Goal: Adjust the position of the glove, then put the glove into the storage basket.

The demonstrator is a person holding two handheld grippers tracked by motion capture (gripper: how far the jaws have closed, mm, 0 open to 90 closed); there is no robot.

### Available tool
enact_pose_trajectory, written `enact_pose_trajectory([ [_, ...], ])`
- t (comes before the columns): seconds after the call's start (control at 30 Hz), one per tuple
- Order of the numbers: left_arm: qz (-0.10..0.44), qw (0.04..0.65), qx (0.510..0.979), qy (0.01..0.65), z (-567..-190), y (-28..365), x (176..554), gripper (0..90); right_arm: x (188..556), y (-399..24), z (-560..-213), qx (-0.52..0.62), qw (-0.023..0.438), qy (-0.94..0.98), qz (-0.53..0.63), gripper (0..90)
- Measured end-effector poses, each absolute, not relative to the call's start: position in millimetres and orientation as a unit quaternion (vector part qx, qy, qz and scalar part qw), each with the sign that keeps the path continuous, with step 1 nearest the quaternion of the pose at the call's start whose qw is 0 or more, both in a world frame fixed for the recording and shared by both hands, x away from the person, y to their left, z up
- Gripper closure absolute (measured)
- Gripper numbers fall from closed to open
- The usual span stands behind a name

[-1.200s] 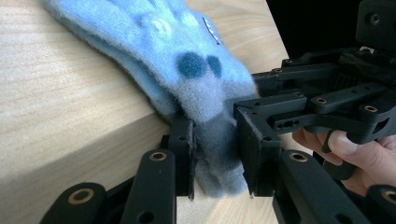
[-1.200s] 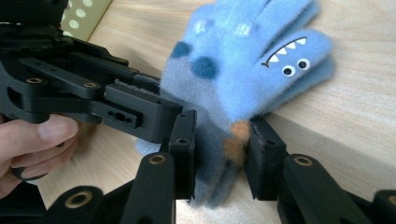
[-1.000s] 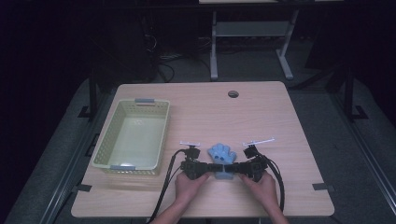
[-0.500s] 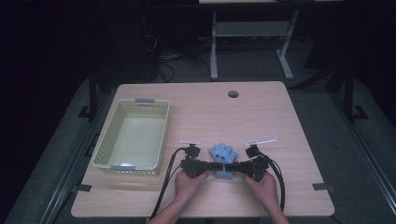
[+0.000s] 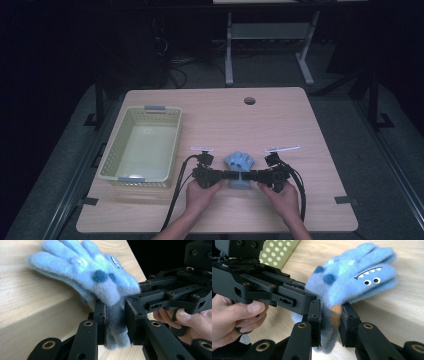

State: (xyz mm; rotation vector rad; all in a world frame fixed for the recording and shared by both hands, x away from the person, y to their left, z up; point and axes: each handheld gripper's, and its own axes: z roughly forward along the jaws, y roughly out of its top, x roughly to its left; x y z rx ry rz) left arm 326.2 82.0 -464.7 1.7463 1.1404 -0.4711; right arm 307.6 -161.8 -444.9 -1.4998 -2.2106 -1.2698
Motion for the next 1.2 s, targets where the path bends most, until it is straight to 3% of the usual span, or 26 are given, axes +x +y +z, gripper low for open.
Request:
enact_pose_trajectory([
  [1.2, -0.182, 0.497, 0.719, 0.451, -436.6, 100.1, 329.7, 72.3, 315.9, -148.0, -416.1, -0.484, 0.089, -0.753, -0.437, 73.6],
])
